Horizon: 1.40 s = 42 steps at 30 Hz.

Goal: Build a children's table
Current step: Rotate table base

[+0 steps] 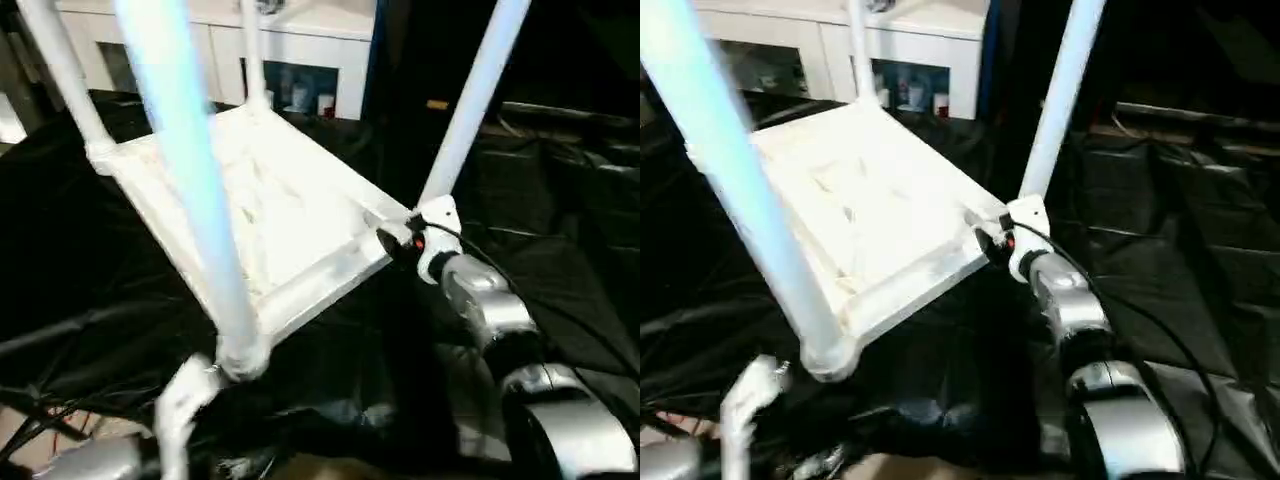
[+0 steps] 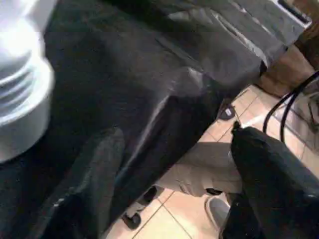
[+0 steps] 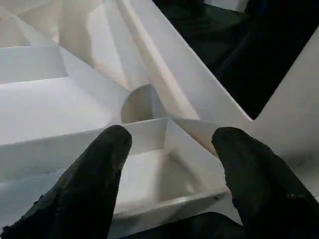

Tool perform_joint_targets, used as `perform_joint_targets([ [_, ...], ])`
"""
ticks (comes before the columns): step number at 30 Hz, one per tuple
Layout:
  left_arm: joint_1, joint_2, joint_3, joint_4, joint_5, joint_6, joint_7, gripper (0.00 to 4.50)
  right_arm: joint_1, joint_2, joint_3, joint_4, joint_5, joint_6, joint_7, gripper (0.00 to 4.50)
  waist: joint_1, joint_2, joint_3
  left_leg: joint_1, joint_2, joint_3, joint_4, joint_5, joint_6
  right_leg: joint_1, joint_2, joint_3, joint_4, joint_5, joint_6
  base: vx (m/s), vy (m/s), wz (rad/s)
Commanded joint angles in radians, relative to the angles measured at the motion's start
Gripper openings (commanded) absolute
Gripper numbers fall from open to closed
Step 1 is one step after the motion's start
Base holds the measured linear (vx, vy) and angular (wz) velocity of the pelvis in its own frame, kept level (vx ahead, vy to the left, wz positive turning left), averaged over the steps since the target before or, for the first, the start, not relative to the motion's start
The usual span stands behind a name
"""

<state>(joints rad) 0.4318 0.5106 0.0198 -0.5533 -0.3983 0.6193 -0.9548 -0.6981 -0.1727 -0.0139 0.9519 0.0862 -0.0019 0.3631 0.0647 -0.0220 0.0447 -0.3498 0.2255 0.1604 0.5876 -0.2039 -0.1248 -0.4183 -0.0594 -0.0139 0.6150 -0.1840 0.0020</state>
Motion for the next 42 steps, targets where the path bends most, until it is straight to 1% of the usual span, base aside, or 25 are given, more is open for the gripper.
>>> perform_joint_targets([
  [1, 0.005, 0.016, 0.051, -0.014, -0.02, -0.017, -0.012, 4.23, -0.015, -0.007, -0.018, 0.044, 0.001, -0.022, -0.015, 3.18, -0.007, 0.012, -0.043, -0.003, -0.013, 0.022, -0.073, -0.266, 0.015, 0.036, -0.025, 0.016, -0.068, -0.22, -0.17, 0.0, 0.0, 0.0],
  [2, 0.012, 0.025, 0.092, -0.001, -0.027, -0.043, -0.012, 4.27, -0.024, -0.005, -0.021, 0.055, 0.004, -0.045, -0.008, 3.18, -0.006, 0.012, -0.044, -0.003, -0.013, 0.021, -0.072, -0.264, 0.015, 0.038, -0.025, 0.015, -0.068, -0.218, -0.168, 0.0, 0.0, 0.0],
  [3, 0.014, 0.027, 0.1, 0.001, -0.027, -0.049, -0.012, 4.31, -0.025, -0.005, -0.022, 0.055, 0.004, -0.049, -0.005, 3.18, -0.006, 0.011, -0.045, -0.003, -0.013, 0.022, -0.071, -0.266, 0.016, 0.037, -0.027, 0.015, -0.067, -0.218, -0.17, 0.0, 0.0, 0.0],
  [4, 0.016, 0.035, 0.13, 0.015, -0.032, -0.066, -0.016, 4.41, -0.018, -0.003, -0.025, 0.039, 0.014, -0.056, 0.028, 3.18, -0.006, 0.006, -0.046, -0.005, -0.014, 0.022, -0.07, -0.256, 0.026, 0.041, -0.027, 0.016, -0.068, -0.214, -0.166, 0.0, 0.0, 0.0],
  [6, 0.002, 0.058, 0.209, 0.047, -0.066, -0.099, -0.025, 4.41, 0.021, -0.001, -0.03, -0.019, 0.04, -0.079, 0.108, 3.18, -0.004, 0.007, -0.046, -0.007, -0.014, 0.022, -0.07, -0.245, 0.034, 0.042, -0.028, 0.018, -0.067, -0.21, -0.165, 0.0, 0.0, 0.0],
  [7, 0.0, 0.058, 0.211, 0.048, -0.068, -0.099, -0.025, 4.41, 0.024, -0.001, -0.03, -0.023, 0.041, -0.079, 0.11, 3.18, -0.004, 0.008, -0.047, -0.007, -0.013, 0.022, -0.07, -0.24, 0.036, 0.043, -0.027, 0.018, -0.067, -0.203, -0.165, 0.0, 0.0, 0.0],
  [9, -0.051, 0.054, 0.26, 0.061, -0.114, -0.095, -0.022, 4.41, 0.085, -0.006, -0.025, -0.107, 0.064, -0.083, 0.161, 3.18, -0.003, 0.008, -0.048, -0.005, -0.012, 0.022, -0.07, -0.225, 0.038, 0.043, -0.026, 0.017, -0.064, -0.181, -0.172, 0.0, 0.0, 0.0],
  [10, -0.079, 0.047, 0.273, 0.068, -0.132, -0.096, -0.018, 4.41, 0.114, -0.009, -0.021, -0.141, 0.071, -0.089, 0.171, 3.18, 0.002, 0.009, -0.05, -0.001, -0.011, 0.023, -0.069, -0.202, 0.038, 0.044, -0.025, 0.018, -0.06, -0.138, -0.181, 0.0, 0.0, 0.0],
  [12, -0.106, 0.038, 0.271, 0.072, -0.152, -0.09, -0.013, 4.41, 0.15, -0.014, -0.018, -0.185, 0.078, -0.088, 0.176, 3.18, 0.005, 0.008, -0.051, -0.001, -0.011, 0.022, -0.069, -0.186, 0.037, 0.045, -0.025, 0.018, -0.055, -0.101, -0.193, 0.0, 0.0, 0.0],
  [13, -0.139, 0.029, 0.256, 0.077, -0.167, -0.087, -0.012, 4.41, 0.193, -0.021, -0.015, -0.238, 0.081, -0.084, 0.169, 3.18, 0.003, 0.006, -0.05, -0.004, -0.012, 0.021, -0.07, -0.186, 0.037, 0.048, -0.025, 0.017, -0.054, -0.101, -0.195, 0.0, 0.0, 0.0],
  [15, -0.165, 0.025, 0.227, 0.086, -0.158, -0.088, -0.014, 4.41, 0.224, -0.027, -0.017, -0.27, 0.078, -0.081, 0.151, 3.18, 0.005, 0.012, -0.052, -0.002, -0.012, 0.022, -0.068, -0.19, 0.031, 0.047, -0.027, 0.018, -0.054, -0.103, -0.194, 0.0, 0.0, 0.0],
  [17, -0.201, 0.013, 0.201, 0.095, -0.159, -0.087, -0.01, 4.41, 0.257, -0.026, -0.029, -0.315, 0.084, -0.068, 0.136, 3.18, 0.004, 0.01, -0.052, -0.002, -0.014, 0.022, -0.068, -0.196, 0.028, 0.049, -0.028, 0.018, -0.057, -0.119, -0.186, 0.0, 0.0, 0.0],
  [18, -0.214, 0.011, 0.19, 0.099, -0.159, -0.087, -0.01, 4.41, 0.27, -0.026, -0.032, -0.332, 0.082, -0.068, 0.13, 3.18, 0.005, 0.018, -0.05, -0.004, -0.015, 0.019, -0.07, -0.206, 0.022, 0.05, -0.029, 0.018, -0.058, -0.144, -0.18, 0.0, 0.0, 0.0],
  [19, -0.254, -0.002, 0.16, 0.119, -0.147, -0.098, -0.004, 4.41, 0.313, -0.025, -0.041, -0.385, 0.07, -0.067, 0.104, 3.18, 0.004, 0.017, -0.048, -0.002, -0.014, 0.02, -0.07, -0.223, 0.016, 0.048, -0.029, 0.019, -0.064, -0.176, -0.168, 0.0, 0.0, 0.0],
  [21, -0.271, -0.012, 0.152, 0.132, -0.141, -0.108, 0.004, 4.41, 0.332, -0.024, -0.044, -0.411, 0.062, -0.062, 0.094, 3.18, 0.004, 0.015, -0.05, -0.001, -0.015, 0.02, -0.07, -0.225, 0.01, 0.049, -0.029, 0.02, -0.065, -0.186, -0.161, 0.0, 0.0, 0.0],
  [23, -0.319, -0.041, 0.131, 0.17, -0.116, -0.135, 0.029, 4.41, 0.373, -0.024, -0.037, -0.463, 0.058, -0.042, 0.092, 3.18, 0.004, 0.017, -0.048, -0.002, -0.017, 0.02, -0.07, -0.232, 0.008, 0.048, -0.027, 0.02, -0.068, -0.203, -0.153, 0.0, 0.0, 0.0],
  [25, -0.357, -0.065, 0.109, 0.186, -0.115, -0.14, 0.046, 4.41, 0.396, -0.03, -0.015, -0.484, 0.045, -0.004, 0.089, 3.18, 0.003, 0.013, -0.049, -0.005, -0.017, 0.018, -0.071, -0.227, 0.005, 0.051, -0.027, 0.02, -0.068, -0.216, -0.145, 0.0, 0.0, 0.0],
  [28, -0.4, -0.108, 0.089, 0.195, -0.124, -0.144, 0.08, 4.41, 0.397, -0.038, 0.009, -0.469, 0.009, 0.036, 0.055, 3.18, 0.001, 0.012, -0.05, -0.006, -0.017, 0.017, -0.069, -0.228, -0.004, 0.051, -0.029, 0.019, -0.068, -0.223, -0.149, 0.0, 0.0, 0.0],
  [32, -0.447, -0.156, 0.025, 0.197, -0.118, -0.132, 0.106, 4.41, 0.345, -0.014, -0.001, -0.383, -0.019, 0.038, -0.025, 3.18, -0.001, 0.011, -0.053, -0.003, -0.019, 0.02, -0.064, -0.222, -0.006, 0.046, -0.029, 0.02, -0.067, -0.228, -0.151, 0.0, 0.0, 0.0],
  [33, -0.457, -0.165, -0.004, 0.199, -0.111, -0.138, 0.101, 4.41, 0.324, -0.007, 0.001, -0.352, -0.029, 0.036, -0.046, 3.18, -0.001, 0.009, -0.052, -0.005, -0.018, 0.02, -0.065, -0.221, -0.005, 0.047, -0.029, 0.02, -0.066, -0.226, -0.15, 0.0, 0.0, 0.0],
  [34, -0.463, -0.17, -0.022, 0.198, -0.108, -0.137, 0.098, 4.41, 0.307, -0.002, -0.001, -0.331, -0.032, 0.037, -0.058, 3.18, -0.003, 0.002, -0.053, -0.006, -0.018, 0.021, -0.065, -0.218, -0.003, 0.049, -0.029, 0.019, -0.067, -0.227, -0.146, 0.0, 0.0, 0.0],
  [35, -0.466, -0.173, -0.03, 0.198, -0.108, -0.135, 0.098, 4.41, 0.299, 0.0, -0.003, -0.322, -0.032, 0.038, -0.062, 3.18, -0.001, 0.005, -0.053, -0.005, -0.017, 0.019, -0.065, -0.215, -0.004, 0.048, -0.03, 0.019, -0.064, -0.224, -0.146, 0.0, 0.0, 0.0],
  [37, -0.495, -0.2, -0.087, 0.226, -0.092, -0.12, 0.102, 4.41, 0.254, 0.016, 0.001, -0.27, -0.038, 0.043, -0.082, 3.18, -0.004, 0.001, -0.054, -0.005, -0.018, 0.022, -0.062, -0.198, -0.002, 0.048, -0.027, 0.019, -0.062, -0.197, -0.148, 0.0, 0.0, 0.0],
  [41, -0.516, -0.23, -0.118, 0.275, -0.045, -0.168, 0.12, 4.41, 0.242, 0.029, 0.011, -0.25, -0.048, 0.043, -0.092, 3.18, -0.003, 0.003, -0.057, -0.008, -0.019, 0.021, -0.06, -0.161, 0.003, 0.054, -0.029, 0.02, -0.058, -0.152, -0.151, 0.0, 0.0, 0.0],
  [42, -0.521, -0.236, -0.124, 0.284, -0.039, -0.176, 0.124, 4.41, 0.241, 0.033, 0.013, -0.246, -0.049, 0.042, -0.096, 3.18, -0.004, -0.002, -0.059, -0.011, -0.019, 0.021, -0.059, -0.144, 0.005, 0.058, -0.03, 0.02, -0.056, -0.125, -0.153, 0.0, 0.0, 0.0],
])
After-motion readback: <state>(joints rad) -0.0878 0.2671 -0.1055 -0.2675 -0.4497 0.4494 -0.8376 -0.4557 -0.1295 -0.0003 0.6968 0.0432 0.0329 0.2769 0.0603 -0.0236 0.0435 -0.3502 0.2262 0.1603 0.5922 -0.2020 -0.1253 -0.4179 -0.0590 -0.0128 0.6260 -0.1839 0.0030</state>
